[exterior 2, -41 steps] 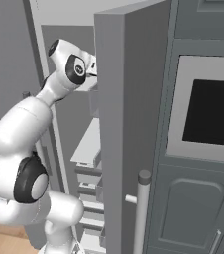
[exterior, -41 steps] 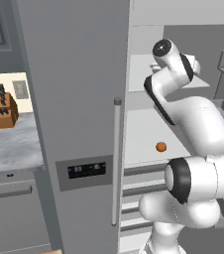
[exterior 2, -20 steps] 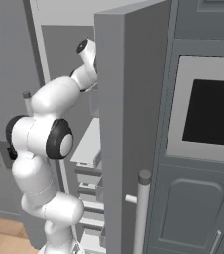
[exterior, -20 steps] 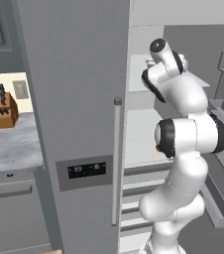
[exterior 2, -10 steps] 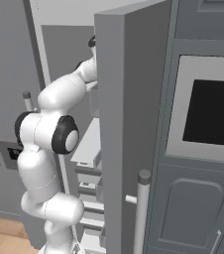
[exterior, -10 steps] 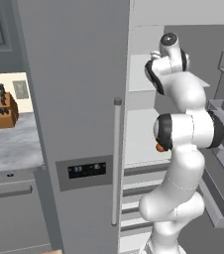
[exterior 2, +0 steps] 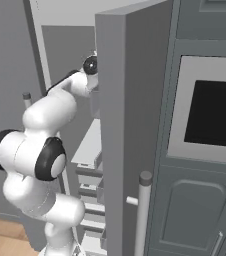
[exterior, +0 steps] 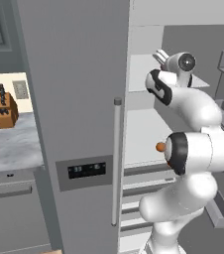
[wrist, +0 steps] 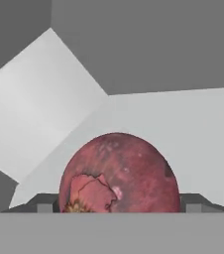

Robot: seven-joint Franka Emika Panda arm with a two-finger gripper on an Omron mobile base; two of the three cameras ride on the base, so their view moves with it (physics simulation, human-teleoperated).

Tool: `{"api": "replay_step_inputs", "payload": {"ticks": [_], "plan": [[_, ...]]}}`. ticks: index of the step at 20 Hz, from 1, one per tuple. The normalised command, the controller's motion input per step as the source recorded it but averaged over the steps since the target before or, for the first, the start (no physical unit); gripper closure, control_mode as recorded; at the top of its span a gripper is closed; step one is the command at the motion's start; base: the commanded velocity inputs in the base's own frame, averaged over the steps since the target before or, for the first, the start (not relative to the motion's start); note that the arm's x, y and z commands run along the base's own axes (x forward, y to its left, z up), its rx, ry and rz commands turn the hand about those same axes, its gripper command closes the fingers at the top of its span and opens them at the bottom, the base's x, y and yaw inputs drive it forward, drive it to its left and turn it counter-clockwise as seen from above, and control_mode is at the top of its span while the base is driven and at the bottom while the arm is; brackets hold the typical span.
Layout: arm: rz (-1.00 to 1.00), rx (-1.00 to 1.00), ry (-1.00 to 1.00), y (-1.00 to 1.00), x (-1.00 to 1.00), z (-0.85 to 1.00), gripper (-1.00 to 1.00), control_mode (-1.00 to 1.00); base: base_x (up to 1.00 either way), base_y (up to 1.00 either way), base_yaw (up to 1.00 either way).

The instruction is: Place the cold items (onion and tangerine) from the fridge in one tupperware on the dining counter. Place the warm items (hot dog and kebab skewer) in the stove area in another tupperware.

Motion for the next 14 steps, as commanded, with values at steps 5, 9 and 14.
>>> {"api": "replay_step_inputs", "payload": {"ticks": [5, 9, 14], "plan": [[0.04, -0.02, 0.01, 0.76, -1.00, 0.92, 1.00, -1.00, 0.00, 0.00, 0.00], [0.03, -0.16, -0.01, 0.76, -1.00, 0.12, 1.00, -1.00, 0.00, 0.00, 0.00], [0.03, -0.03, -0.18, 0.05, -1.00, -0.35, 1.00, -1.00, 0.00, 0.00, 0.00]]}}
